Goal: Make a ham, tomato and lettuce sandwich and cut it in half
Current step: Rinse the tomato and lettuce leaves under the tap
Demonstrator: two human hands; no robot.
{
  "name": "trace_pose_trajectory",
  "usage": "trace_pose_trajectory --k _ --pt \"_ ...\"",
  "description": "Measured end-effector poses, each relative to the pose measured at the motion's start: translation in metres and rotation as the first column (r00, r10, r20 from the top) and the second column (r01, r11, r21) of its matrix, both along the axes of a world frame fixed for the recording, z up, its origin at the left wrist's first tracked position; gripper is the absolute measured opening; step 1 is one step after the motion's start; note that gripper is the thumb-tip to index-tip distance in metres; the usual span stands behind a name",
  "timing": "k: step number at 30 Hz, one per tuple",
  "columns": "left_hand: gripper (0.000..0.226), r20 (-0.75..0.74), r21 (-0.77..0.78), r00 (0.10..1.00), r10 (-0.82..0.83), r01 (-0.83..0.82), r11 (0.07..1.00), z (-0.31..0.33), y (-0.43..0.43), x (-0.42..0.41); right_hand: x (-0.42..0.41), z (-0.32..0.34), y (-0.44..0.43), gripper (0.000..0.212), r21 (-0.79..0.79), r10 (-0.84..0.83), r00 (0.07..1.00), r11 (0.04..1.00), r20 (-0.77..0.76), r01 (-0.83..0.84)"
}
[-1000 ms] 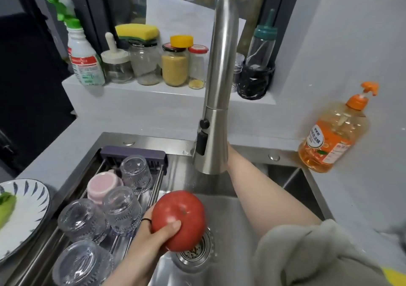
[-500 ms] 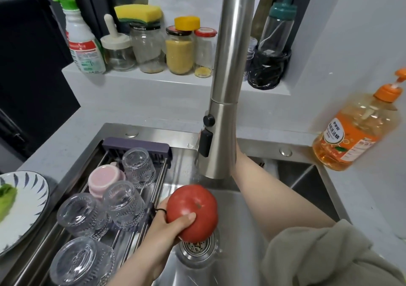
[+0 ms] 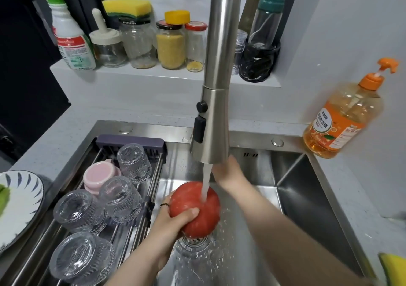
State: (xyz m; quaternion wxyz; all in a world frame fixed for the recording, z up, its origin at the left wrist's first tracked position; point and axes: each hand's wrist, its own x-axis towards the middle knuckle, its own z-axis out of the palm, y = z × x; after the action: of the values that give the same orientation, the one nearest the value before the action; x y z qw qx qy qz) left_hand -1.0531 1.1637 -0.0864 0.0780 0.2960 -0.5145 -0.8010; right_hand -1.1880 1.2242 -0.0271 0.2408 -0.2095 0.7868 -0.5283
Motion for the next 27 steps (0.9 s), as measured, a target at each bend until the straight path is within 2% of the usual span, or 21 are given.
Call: trace_pose_trajectory --k 2,3,5,6,7,9,10,11,12,14,15,16,17,19,21,24,27 --pt "0.082 0.004 0.002 1.000 -0.003 0.003 1.000 -0.001 0.005 -0.005 0.030 -0.028 0.024 0.026 0.019 -0.006 1.000 1.000 0.019 0.006" --pt "0.077 0.003 0.003 1.000 -0.008 0.008 1.000 -0.001 0.008 -0.007 0.052 -0.036 0.036 0.032 0.033 -0.009 0.999 0.999 -0.035 0.011" --pt "0.071 0.015 -0.018 0.999 -0.051 0.051 0.999 -0.002 0.014 -0.007 0.069 -0.052 0.049 0.035 0.103 -0.013 0.968 0.994 -0.251 0.040" --pt "0.071 0.029 -0.046 0.996 -0.083 0.084 0.995 -0.002 0.016 -0.006 0.064 -0.054 0.048 0.032 0.133 0.006 0.964 0.991 -0.267 0.031" --pt "0.070 0.042 -0.088 0.992 -0.115 0.118 0.989 -0.003 0.018 -0.004 0.056 -0.055 0.048 0.029 0.149 0.015 0.977 0.989 -0.212 0.017" --pt "0.068 0.061 -0.180 0.982 -0.177 0.185 0.966 -0.006 0.021 -0.002 0.040 -0.044 0.048 0.026 0.108 -0.011 0.992 0.994 0.128 -0.003" --pt "0.065 0.068 -0.212 0.979 -0.190 0.200 0.956 -0.006 0.022 -0.001 0.035 -0.040 0.049 0.028 0.049 -0.028 0.956 0.999 0.290 0.014" --pt "0.063 0.071 -0.237 0.979 -0.189 0.200 0.951 -0.006 0.023 -0.002 0.034 -0.039 0.048 0.029 -0.001 -0.041 0.931 0.999 0.364 0.045" --pt "0.060 0.070 -0.232 0.984 -0.163 0.175 0.957 -0.007 0.023 -0.003 0.036 -0.041 0.047 0.030 -0.022 -0.050 0.933 0.998 0.358 0.061" --pt "0.045 0.064 -0.135 0.996 -0.055 0.063 0.989 -0.006 0.019 -0.007 0.053 -0.054 0.045 0.027 0.019 -0.046 0.998 0.999 0.048 0.045" --pt "0.035 0.066 -0.089 0.998 -0.015 0.021 0.996 -0.006 0.016 -0.007 0.063 -0.061 0.044 0.027 0.031 -0.049 0.991 0.998 -0.122 0.053" --pt "0.029 0.072 -0.078 0.997 0.001 0.005 0.997 -0.007 0.014 -0.007 0.069 -0.066 0.042 0.029 0.031 -0.044 0.973 0.998 -0.228 0.053" --pt "0.028 0.079 -0.092 0.997 -0.007 0.014 0.996 -0.009 0.012 -0.007 0.069 -0.066 0.042 0.030 0.041 -0.027 0.968 0.998 -0.248 0.038" --pt "0.029 0.091 -0.127 0.996 -0.018 0.029 0.991 -0.010 0.011 -0.005 0.058 -0.058 0.039 0.027 0.007 -0.007 0.999 1.000 -0.034 0.007" --pt "0.030 0.102 -0.132 0.995 -0.003 0.017 0.991 -0.011 0.012 -0.005 0.049 -0.047 0.037 0.024 -0.019 0.010 0.989 1.000 0.145 -0.007" --pt "0.025 0.124 -0.051 0.991 0.040 -0.034 0.998 -0.010 0.011 -0.006 0.057 -0.051 0.038 0.019 -0.080 0.005 0.974 0.997 0.226 0.013" --pt "0.035 0.134 0.017 0.991 0.012 -0.015 1.000 -0.009 0.006 -0.005 0.064 -0.055 0.043 0.025 -0.098 0.055 0.979 0.995 0.196 -0.036"
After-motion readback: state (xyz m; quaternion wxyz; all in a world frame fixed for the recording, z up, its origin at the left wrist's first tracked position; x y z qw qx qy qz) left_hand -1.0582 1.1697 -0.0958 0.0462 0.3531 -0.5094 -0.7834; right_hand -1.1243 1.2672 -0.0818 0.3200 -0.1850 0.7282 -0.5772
